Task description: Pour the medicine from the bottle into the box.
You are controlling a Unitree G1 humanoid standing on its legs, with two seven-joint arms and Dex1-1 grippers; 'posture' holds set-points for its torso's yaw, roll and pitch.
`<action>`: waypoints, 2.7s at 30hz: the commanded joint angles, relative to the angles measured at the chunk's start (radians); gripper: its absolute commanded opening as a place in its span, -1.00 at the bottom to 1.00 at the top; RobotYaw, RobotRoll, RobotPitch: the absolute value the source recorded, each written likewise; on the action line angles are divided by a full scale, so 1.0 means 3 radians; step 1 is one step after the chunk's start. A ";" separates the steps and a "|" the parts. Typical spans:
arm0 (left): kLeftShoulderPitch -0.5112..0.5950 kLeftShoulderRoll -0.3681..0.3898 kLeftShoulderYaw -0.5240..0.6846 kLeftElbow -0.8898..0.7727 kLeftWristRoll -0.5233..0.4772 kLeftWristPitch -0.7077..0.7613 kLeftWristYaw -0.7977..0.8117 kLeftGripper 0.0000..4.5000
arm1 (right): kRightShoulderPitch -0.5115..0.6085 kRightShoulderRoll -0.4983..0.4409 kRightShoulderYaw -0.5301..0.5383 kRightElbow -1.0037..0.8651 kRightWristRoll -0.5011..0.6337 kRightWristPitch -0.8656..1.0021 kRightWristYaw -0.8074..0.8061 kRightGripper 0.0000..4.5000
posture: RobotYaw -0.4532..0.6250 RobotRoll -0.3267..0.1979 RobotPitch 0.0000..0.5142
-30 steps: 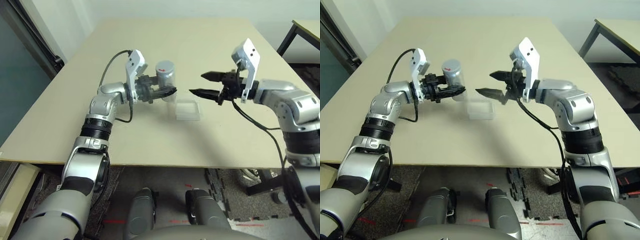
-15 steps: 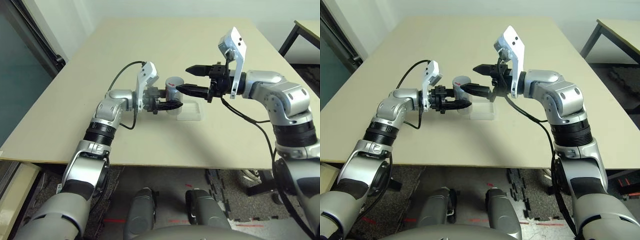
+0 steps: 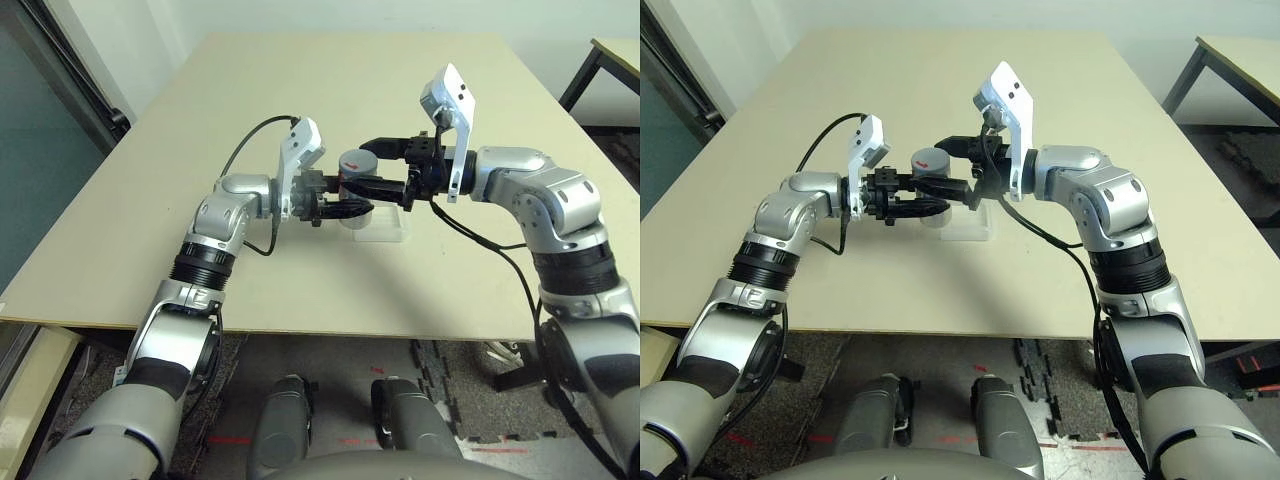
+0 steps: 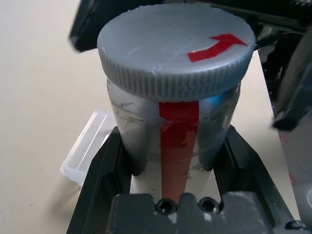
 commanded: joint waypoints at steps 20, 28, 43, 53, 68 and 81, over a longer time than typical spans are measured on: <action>0.0109 0.0219 -0.0309 -0.0551 -0.0130 0.0103 -0.0416 0.10 | -0.0633 0.0037 0.0168 0.1103 0.0060 -0.1158 0.2007 0.18 | -0.07 0.25 -0.57; 0.0131 0.0156 -0.0456 -0.0919 -0.0235 0.0264 -0.0484 0.10 | -0.1126 0.0158 0.0469 0.2143 0.0037 -0.1907 0.2362 0.18 | 0.00 0.25 -0.52; 0.0156 0.0101 -0.0227 -0.0865 -0.0205 0.0284 -0.0175 0.10 | -0.0874 -0.0172 0.0215 0.1476 0.0181 -0.1239 0.2142 1.00 | -0.05 0.25 -0.55; 0.0237 0.0233 -0.0089 -0.0760 -0.0182 0.0172 0.0012 0.10 | -0.0115 -0.0528 -0.0335 0.0104 0.0466 -0.0329 0.1197 1.00 | -0.08 0.25 -0.59; 0.0017 0.0173 -0.0034 -0.0017 -0.0029 -0.0300 0.0192 0.10 | -0.0104 -0.0165 -0.0207 -0.0639 0.0407 0.0790 -0.0480 1.00 | -0.12 0.25 -0.63; -0.0064 0.0060 -0.0044 0.0111 0.0019 -0.0364 0.0200 0.10 | -0.0232 -0.0053 0.0280 -0.0324 -0.0185 0.0222 -0.0561 1.00 | -0.10 0.25 -0.60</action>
